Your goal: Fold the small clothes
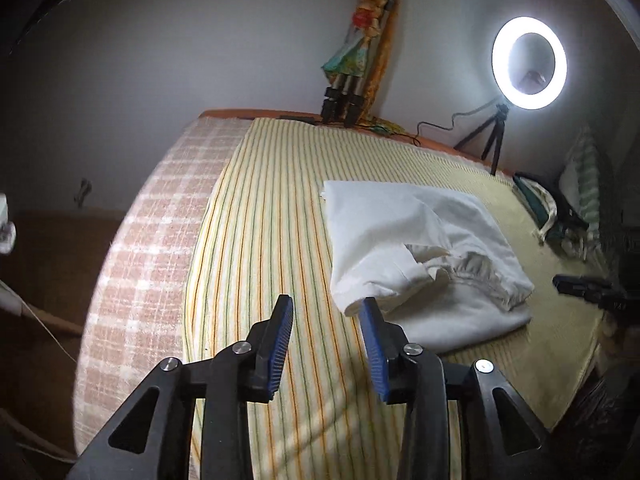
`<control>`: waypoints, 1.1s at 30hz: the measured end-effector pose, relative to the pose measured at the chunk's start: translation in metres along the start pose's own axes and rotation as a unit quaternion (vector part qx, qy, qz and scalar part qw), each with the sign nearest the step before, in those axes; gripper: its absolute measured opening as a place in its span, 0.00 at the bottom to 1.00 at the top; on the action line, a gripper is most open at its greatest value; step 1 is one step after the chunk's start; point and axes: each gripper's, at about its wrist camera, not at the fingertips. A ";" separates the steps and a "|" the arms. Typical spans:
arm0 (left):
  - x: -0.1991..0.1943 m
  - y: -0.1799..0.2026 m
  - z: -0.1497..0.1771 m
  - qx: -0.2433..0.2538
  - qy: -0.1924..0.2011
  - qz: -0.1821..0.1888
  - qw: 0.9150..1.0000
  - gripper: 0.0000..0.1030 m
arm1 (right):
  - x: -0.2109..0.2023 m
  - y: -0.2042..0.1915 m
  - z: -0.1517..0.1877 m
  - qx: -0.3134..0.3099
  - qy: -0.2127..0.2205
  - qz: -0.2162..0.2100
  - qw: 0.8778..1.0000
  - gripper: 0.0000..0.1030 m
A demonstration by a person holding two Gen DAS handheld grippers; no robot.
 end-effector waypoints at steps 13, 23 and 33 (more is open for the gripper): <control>0.065 -0.012 0.006 -0.169 -0.103 0.098 0.975 0.27 | 0.052 0.032 -0.006 0.152 -0.028 -0.111 0.982 0.41; 0.049 -0.007 0.007 -0.158 -0.077 0.092 0.980 0.02 | 0.047 0.019 -0.011 0.149 -0.015 -0.145 0.978 0.08; 0.035 -0.015 0.024 -0.168 -0.094 0.097 0.977 0.02 | 0.031 0.038 0.025 0.253 0.002 -0.207 0.945 0.07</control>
Point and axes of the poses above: each gripper's, at about its wrist camera, not at the fingertips, and x roughly the way its jaws point, y to its right, z to its underside, and after that the axes turned 6 degrees about -x, right-handed
